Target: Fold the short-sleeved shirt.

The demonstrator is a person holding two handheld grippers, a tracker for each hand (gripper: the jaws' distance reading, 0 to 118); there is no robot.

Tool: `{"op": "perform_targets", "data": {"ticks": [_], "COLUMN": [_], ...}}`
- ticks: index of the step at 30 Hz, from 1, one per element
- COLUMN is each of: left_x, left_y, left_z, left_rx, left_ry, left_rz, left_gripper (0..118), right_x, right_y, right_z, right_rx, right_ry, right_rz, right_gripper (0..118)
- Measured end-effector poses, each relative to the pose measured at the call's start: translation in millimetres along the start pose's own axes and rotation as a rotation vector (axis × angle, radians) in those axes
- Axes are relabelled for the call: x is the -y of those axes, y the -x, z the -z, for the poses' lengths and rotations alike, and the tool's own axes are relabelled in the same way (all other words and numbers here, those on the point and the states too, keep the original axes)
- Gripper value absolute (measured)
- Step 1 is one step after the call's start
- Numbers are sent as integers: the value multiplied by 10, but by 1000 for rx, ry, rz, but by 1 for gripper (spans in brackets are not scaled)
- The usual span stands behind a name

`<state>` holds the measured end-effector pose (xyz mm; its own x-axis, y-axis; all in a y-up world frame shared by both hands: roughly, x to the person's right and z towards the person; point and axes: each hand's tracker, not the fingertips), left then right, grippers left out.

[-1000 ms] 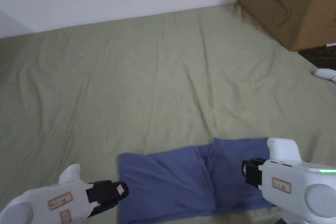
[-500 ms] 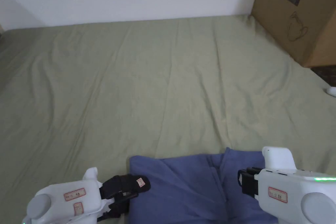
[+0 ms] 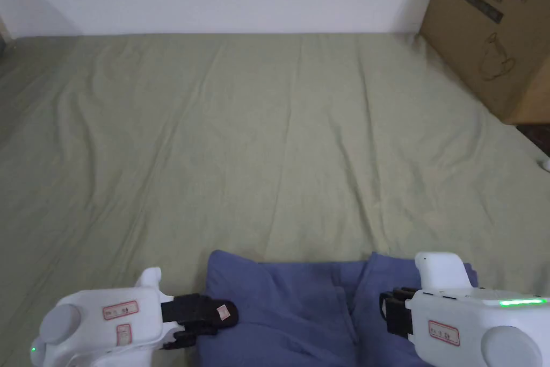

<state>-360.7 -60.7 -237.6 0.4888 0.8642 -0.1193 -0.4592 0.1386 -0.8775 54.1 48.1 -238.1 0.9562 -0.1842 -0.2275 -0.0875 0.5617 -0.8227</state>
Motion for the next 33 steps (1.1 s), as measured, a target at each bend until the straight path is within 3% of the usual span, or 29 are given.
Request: {"op": "perform_targets", "data": {"ticks": [6, 15, 24, 28, 33], "left_x": [-125, -128, -114, -115, -73], "left_y": [241, 518, -321, -1084, -1644], "left_z": [-918, -1874, -1774, -1493, -885], "left_rx": [-195, -364, -370, -405, -319], "left_ry": [-52, -154, -231, -227, -174], "left_rz": [65, -27, 29, 230, 338], "left_gripper": [12, 12, 12, 12, 12], "right_x": [-4, 42, 53, 58, 107], "right_y": [143, 219, 103, -23, -245], "right_z": [51, 152, 141, 101, 23], "right_rx": [-25, -44, -58, -57, -56], "right_ry": [10, 39, 34, 19, 1], "right_rz": [-19, -29, -5, 17, 63], "right_gripper": [0, 0, 0, 0, 0]}}
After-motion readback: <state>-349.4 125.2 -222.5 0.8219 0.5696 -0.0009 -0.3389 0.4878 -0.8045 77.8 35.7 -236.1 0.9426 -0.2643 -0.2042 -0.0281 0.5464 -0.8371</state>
